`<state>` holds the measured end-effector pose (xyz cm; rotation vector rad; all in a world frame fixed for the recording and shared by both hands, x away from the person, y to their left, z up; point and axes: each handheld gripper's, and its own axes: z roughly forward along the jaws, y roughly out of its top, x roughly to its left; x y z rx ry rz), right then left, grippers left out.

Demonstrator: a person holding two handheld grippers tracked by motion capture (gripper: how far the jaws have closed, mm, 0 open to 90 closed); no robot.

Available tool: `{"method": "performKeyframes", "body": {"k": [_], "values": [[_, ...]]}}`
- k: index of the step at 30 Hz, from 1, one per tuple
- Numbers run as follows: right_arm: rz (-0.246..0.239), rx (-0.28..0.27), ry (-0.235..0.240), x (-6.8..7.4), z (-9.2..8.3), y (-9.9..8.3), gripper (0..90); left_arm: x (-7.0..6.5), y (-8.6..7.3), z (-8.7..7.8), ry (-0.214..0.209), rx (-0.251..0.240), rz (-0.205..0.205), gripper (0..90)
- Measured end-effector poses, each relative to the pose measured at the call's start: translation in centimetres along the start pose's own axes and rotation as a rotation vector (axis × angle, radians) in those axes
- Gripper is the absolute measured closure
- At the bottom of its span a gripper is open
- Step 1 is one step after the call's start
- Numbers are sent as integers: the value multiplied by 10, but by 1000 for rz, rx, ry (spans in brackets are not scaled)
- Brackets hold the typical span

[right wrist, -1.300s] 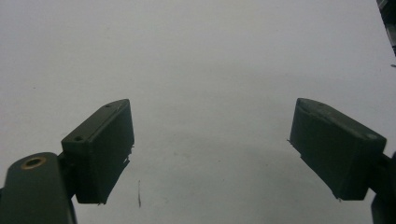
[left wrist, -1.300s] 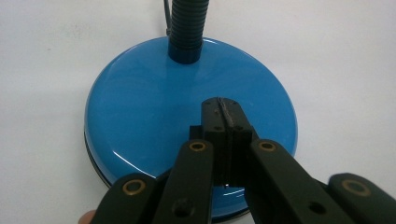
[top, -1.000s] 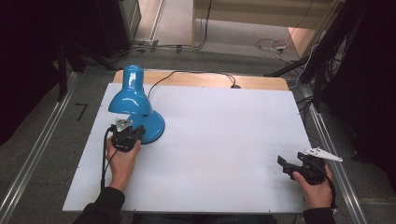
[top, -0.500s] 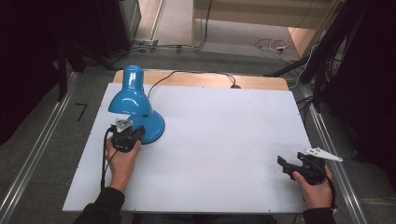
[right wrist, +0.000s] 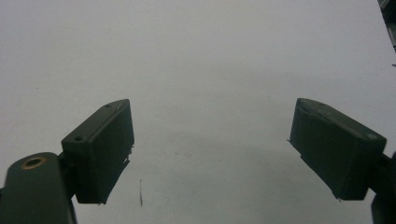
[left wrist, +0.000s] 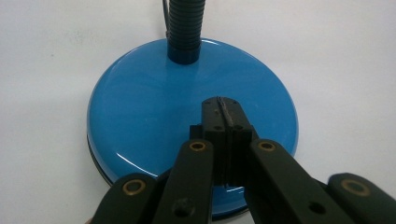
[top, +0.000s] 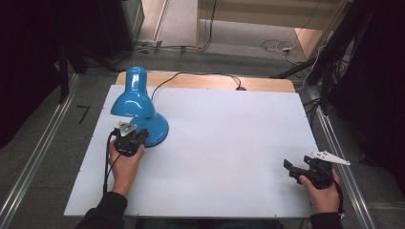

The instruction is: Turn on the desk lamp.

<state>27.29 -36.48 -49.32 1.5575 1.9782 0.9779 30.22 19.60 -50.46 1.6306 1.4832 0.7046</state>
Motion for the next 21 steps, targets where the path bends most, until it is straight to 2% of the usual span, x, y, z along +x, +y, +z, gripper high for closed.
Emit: {"method": "performKeyframes", "body": {"k": [8, 21], "values": [[0, 0, 0, 0, 0, 0, 122, 1, -1, 0, -7, -6, -9, 900], [0, 0, 2, 0, 0, 0, 122, -1, -2, -1, 1, -12, 11, 900]]}}
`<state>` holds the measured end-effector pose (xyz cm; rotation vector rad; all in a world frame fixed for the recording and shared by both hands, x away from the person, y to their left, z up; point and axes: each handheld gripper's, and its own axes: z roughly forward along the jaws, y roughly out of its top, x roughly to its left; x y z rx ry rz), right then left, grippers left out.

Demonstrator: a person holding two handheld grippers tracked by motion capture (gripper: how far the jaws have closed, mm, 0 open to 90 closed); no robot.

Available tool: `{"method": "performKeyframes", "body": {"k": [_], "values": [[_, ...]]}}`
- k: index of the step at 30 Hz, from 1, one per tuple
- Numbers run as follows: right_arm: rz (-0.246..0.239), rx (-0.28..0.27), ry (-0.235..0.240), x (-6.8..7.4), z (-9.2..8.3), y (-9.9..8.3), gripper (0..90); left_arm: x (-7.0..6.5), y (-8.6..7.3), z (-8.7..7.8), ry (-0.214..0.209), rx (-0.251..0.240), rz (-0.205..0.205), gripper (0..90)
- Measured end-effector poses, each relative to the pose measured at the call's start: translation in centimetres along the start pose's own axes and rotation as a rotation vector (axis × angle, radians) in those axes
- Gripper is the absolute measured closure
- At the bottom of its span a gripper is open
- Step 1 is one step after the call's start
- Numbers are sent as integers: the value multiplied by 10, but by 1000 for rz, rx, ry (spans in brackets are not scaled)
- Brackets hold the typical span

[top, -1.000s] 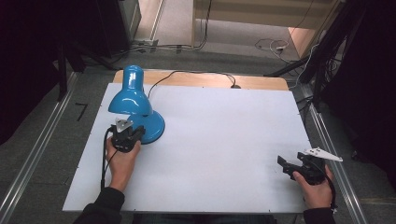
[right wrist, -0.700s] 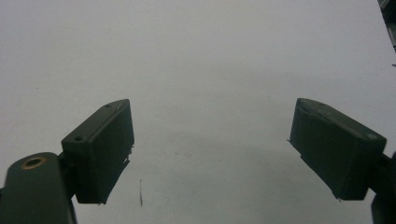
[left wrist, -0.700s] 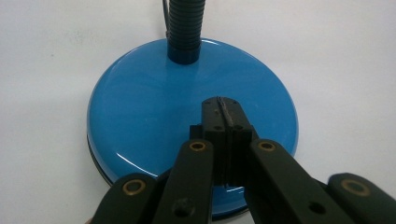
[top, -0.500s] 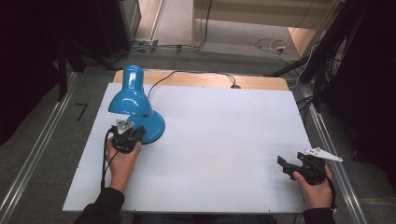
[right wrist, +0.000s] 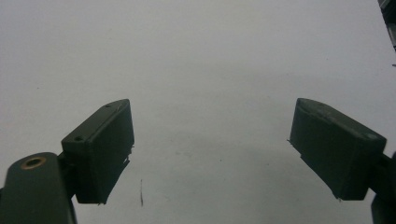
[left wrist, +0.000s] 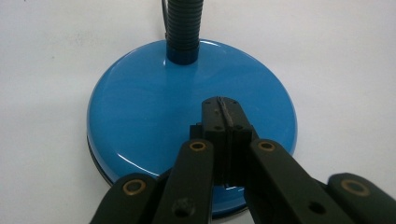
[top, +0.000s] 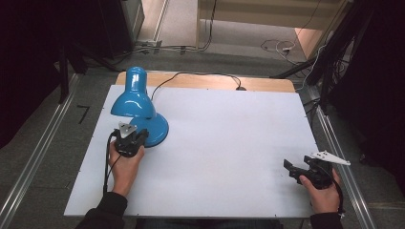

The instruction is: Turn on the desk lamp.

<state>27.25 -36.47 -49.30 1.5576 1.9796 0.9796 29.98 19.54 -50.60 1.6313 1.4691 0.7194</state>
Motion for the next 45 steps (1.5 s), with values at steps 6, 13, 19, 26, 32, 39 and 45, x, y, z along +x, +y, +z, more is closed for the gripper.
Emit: {"method": "performKeyframes", "body": {"k": [6, 13, 19, 26, 32, 39, 45], "values": [[1, -1, 0, 0, 0, 0, 122, -3, -2, -2, -1, 13, 24, 900], [2, -1, 1, 0, 0, 0, 122, -2, -2, -1, -7, 10, 12, 900], [1, -2, 0, -1, 0, 0, 122, -2, -3, -1, -17, -3, 15, 873], [3, -4, 2, -1, 0, 0, 122, -10, -1, -4, -48, -15, 8, 785], [6, -6, 1, -2, -1, 0, 122, -9, 0, -10, -75, -18, -20, 602], [10, -7, 0, -3, -2, 0, 122, -10, -3, -19, -89, -10, -32, 460], [7, -9, 3, -2, -2, 1, 122, -11, -4, -25, -99, -15, -46, 397]]}}
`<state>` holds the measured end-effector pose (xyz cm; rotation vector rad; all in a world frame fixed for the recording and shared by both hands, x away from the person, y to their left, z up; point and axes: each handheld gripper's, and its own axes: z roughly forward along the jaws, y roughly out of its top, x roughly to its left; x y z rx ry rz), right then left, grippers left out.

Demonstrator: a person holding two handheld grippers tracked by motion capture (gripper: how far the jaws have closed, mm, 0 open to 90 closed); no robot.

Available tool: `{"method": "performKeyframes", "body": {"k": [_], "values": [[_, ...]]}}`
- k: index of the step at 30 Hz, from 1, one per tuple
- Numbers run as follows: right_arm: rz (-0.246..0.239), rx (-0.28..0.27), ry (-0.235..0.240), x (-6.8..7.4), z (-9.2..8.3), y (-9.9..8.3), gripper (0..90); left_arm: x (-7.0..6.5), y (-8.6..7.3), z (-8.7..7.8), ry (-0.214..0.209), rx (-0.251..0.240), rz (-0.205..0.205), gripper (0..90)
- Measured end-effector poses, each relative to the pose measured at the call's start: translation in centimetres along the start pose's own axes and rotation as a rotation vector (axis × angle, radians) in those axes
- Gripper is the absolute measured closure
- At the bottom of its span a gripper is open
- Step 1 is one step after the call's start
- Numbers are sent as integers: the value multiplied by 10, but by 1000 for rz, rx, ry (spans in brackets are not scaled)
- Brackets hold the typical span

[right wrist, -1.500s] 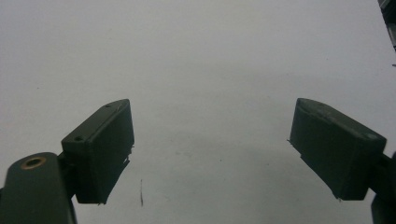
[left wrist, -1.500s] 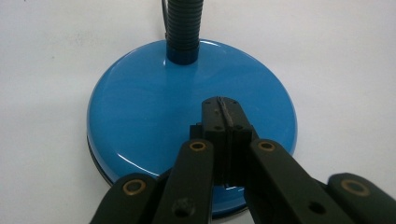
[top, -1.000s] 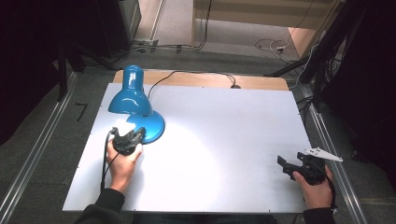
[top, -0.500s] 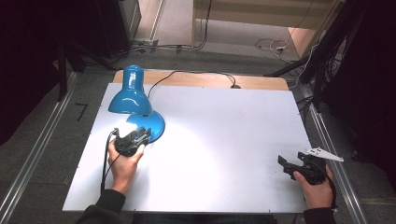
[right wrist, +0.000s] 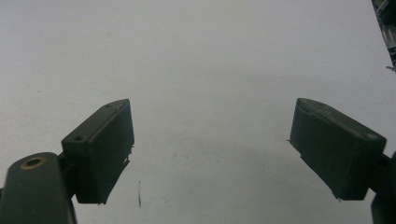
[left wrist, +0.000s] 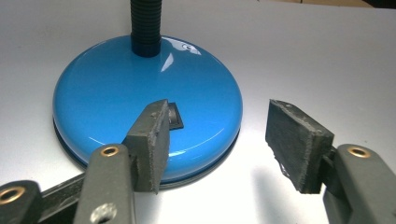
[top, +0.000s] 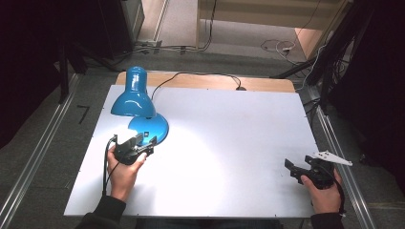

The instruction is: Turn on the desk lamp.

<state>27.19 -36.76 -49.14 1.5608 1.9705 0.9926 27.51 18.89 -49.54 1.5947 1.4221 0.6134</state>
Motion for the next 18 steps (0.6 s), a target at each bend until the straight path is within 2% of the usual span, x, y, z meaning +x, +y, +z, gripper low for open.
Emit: {"method": "performKeyframes", "body": {"k": [7, 18], "values": [[4, -2, -3, -2, 0, 0, 122, 1, 0, -6, 18, -13, -9, 321], [7, -4, -2, -2, -1, 0, 122, 3, -3, -18, 28, -21, -20, 290]]}}
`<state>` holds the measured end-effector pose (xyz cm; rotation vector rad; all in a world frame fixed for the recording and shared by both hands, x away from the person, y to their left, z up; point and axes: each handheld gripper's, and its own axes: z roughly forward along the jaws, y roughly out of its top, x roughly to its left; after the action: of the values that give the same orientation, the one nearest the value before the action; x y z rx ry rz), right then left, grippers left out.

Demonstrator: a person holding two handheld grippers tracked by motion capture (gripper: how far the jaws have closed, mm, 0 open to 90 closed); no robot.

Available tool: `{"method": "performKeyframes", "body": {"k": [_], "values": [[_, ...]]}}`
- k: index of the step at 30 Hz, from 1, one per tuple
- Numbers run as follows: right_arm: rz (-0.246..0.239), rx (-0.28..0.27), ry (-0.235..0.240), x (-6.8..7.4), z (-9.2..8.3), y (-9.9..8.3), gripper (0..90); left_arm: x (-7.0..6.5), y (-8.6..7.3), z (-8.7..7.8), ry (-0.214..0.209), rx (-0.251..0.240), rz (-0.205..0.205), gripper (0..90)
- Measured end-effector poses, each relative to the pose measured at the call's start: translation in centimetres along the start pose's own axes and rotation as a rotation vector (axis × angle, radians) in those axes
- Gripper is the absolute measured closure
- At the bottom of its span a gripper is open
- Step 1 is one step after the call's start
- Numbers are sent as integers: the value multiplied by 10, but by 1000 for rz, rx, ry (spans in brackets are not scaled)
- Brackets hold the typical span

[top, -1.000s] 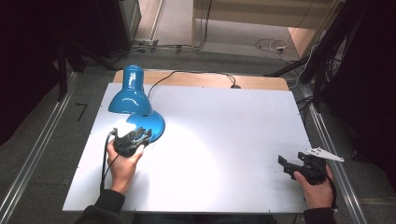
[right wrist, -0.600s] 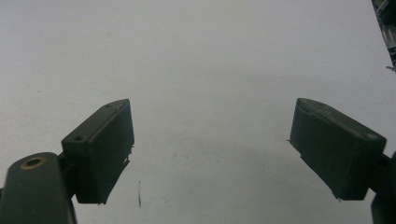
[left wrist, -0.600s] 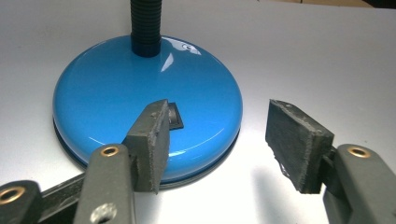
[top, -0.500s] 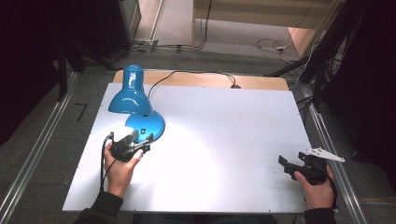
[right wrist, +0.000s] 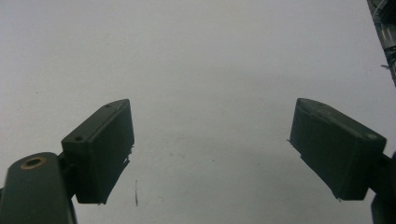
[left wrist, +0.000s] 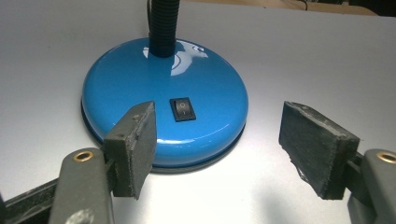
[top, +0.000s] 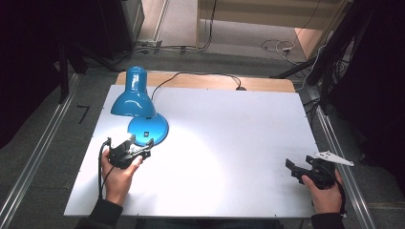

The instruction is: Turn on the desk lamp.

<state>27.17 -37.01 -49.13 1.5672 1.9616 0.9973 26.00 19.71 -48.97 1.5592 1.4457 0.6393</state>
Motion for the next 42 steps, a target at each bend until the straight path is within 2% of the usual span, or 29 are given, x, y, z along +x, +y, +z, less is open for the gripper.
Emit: {"method": "performKeyframes", "body": {"k": [31, 42], "values": [[-2, 3, -7, -1, 0, -1, 122, 8, -10, -25, 6, 15, -22, 279], [1, 2, -8, -2, -1, -1, 122, 8, -12, -32, 14, 11, -9, 278]]}}
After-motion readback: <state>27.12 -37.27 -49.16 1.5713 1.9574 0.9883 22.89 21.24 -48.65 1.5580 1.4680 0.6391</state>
